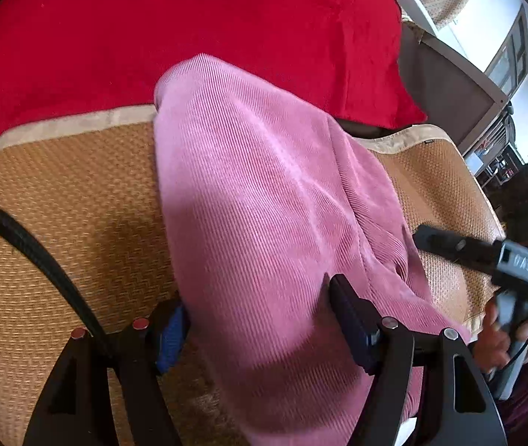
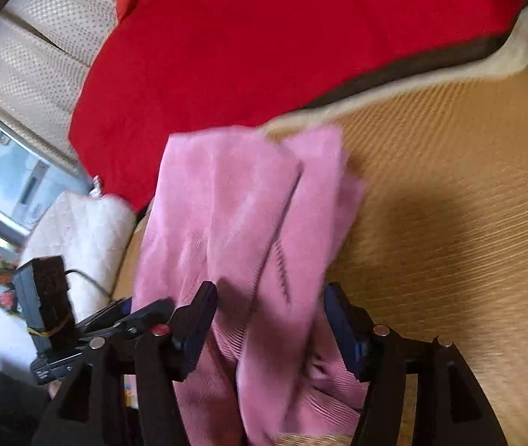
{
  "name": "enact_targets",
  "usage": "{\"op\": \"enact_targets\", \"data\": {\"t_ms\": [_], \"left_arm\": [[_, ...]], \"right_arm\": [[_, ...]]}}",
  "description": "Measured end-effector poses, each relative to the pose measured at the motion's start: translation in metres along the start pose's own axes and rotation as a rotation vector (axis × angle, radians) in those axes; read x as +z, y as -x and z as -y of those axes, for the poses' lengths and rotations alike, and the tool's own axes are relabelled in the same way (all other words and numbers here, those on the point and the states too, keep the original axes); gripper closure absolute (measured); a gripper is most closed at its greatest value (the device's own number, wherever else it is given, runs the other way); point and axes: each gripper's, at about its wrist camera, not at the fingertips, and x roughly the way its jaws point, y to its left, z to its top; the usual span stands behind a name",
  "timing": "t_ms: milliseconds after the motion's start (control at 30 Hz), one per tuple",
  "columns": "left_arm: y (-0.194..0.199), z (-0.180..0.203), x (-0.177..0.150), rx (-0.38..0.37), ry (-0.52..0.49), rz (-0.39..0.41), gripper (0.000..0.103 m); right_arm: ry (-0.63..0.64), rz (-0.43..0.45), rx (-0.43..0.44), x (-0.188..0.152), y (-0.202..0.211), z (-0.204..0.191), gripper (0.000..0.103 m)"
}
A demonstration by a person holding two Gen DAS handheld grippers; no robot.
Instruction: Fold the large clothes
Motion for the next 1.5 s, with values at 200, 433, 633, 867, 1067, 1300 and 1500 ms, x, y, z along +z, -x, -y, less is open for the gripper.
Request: {"op": "enact_targets", "data": {"t_ms": [200, 433, 633, 867, 1067, 1300, 1500], "left_arm": [[0.032, 0.004, -0.007, 0.064, -0.057, 0.095, 0.03], [0.019, 0.006, -0.024, 0.166, -0.174, 0.063, 0.03], [-0.005, 0.006, -0.024, 0.174, -0.161, 0.03, 0.026], [0.033, 0.017, -0.029, 0.197, -0.195, 0.113, 0.026], [0.051, 0.029, -0.046, 0.293, -0.185, 0.17, 0.026], [0.014, 0.032, -0.065, 0.375, -0.175, 0.081, 0.025], [0.061, 0.047, -0.067, 0.445, -0.141, 0.186, 0.025]], "right_arm": [[0.111, 0.133, -0.017, 0.01, 0.033, -0.028, 0.05], [0.163, -0.017, -0.057, 0.029, -0.034, -0.052, 0.059], [0.158, -0.098, -0.14, 0.029, -0.08, -0.044, 0.06], [0.242, -0.036, -0.107, 0.003, -0.009, -0.071, 0.06], [0.341, -0.028, -0.09, -0.041, 0.024, -0.098, 0.06], [0.257, -0.173, -0.168, -0.071, -0.041, -0.062, 0.06], [0.256, -0.102, -0.148, -0.062, 0.015, -0.075, 0.052]]}}
